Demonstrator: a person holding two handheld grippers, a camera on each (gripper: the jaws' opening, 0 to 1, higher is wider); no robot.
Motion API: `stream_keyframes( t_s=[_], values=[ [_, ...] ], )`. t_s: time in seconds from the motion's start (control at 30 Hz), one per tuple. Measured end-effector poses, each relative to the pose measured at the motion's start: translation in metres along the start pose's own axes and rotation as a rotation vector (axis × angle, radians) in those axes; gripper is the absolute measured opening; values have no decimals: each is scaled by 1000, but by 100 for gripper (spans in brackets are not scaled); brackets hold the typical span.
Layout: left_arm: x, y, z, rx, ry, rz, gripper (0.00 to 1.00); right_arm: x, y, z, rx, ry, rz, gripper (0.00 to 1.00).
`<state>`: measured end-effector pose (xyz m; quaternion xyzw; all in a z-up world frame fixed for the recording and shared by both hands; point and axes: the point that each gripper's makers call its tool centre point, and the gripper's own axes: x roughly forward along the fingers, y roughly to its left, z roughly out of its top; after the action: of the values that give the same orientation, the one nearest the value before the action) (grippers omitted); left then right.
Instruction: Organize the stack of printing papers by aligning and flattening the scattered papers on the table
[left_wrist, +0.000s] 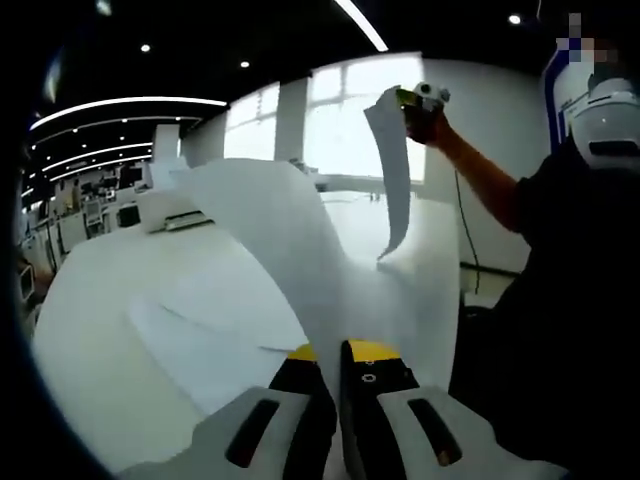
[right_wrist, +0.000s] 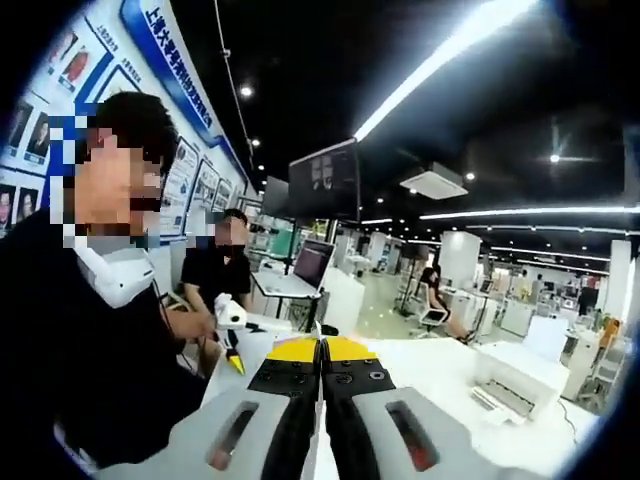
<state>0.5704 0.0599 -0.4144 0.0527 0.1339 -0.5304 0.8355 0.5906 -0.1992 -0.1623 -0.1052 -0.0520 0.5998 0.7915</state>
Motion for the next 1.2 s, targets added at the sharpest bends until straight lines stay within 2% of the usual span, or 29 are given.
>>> stream_keyframes(
  t_s=[0.1,0.17,0.53,0.77,0.87,1.0,1.2],
  values=[
    [0,-1,1,5,1,-3,6,10,2,-2,-11,28,17,0],
    [1,-2,1,9,3,-8,6,19,3,-8,-29,74,37,0],
    [2,-2,6,29,-4,-20,6,61,12,-18,-67,171,159,0],
    [1,0,5,31,-7,-16,6,79,21,-19,-71,181,239,0],
    [4,-3,5,27,-6,-13,6,81,35,-13,-74,145,314,0],
    [10,-13,6,30,-7,-19,6,84,44,-20,-78,176,375,0],
    [12,-17,10,47,-16,-32,6,101,44,-34,-82,240,409,0]
  ],
)
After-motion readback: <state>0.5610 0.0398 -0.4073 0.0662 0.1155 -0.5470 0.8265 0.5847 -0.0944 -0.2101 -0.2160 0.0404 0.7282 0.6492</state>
